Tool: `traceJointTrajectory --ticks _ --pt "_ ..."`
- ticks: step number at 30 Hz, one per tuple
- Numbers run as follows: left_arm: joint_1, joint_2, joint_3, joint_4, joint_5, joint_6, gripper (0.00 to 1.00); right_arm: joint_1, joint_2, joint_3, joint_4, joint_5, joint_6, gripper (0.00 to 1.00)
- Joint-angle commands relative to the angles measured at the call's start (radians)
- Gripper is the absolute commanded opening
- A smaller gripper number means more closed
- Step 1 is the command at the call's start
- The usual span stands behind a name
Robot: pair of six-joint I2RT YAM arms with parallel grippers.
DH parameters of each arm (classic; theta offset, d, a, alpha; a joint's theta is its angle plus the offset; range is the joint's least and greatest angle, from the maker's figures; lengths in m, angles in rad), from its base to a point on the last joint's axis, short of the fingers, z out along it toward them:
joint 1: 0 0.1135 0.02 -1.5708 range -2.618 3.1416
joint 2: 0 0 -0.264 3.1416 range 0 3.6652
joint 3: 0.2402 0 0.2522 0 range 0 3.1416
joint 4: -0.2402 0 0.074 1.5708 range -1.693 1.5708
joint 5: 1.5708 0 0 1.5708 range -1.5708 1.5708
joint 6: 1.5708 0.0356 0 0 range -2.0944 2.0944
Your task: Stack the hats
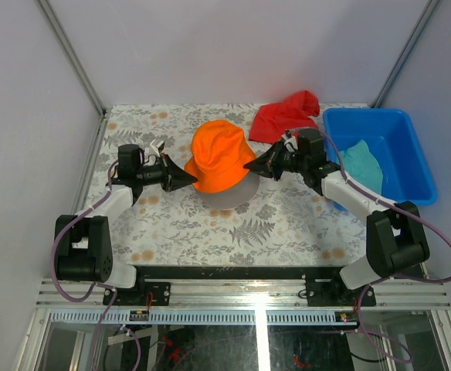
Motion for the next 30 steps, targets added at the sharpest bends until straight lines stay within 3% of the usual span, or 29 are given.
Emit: traceJointTrajectory --ticks 1,10,19,30 --pt "-0.011 -0.009 -0.026 0.002 -0.005 0.026 0.00 -0.004 -0.060 -0.033 -0.030 0.011 -0.033 0.00" --pt "-0.010 0.024 -0.099 0.009 -0.011 0.086 0.00 -0.029 -0.056 -0.080 -0.141 0.017 -0.148 0.00" --pt "-0.006 0.144 -0.163 0.093 -0.040 0.113 0.00 -0.033 0.067 0.028 -0.246 0.040 -0.292 0.00" --pt "-0.005 0.164 -0.057 0.037 -0.133 0.097 0.00 -0.105 0.138 0.068 -0.302 0.070 -0.383 0.00"
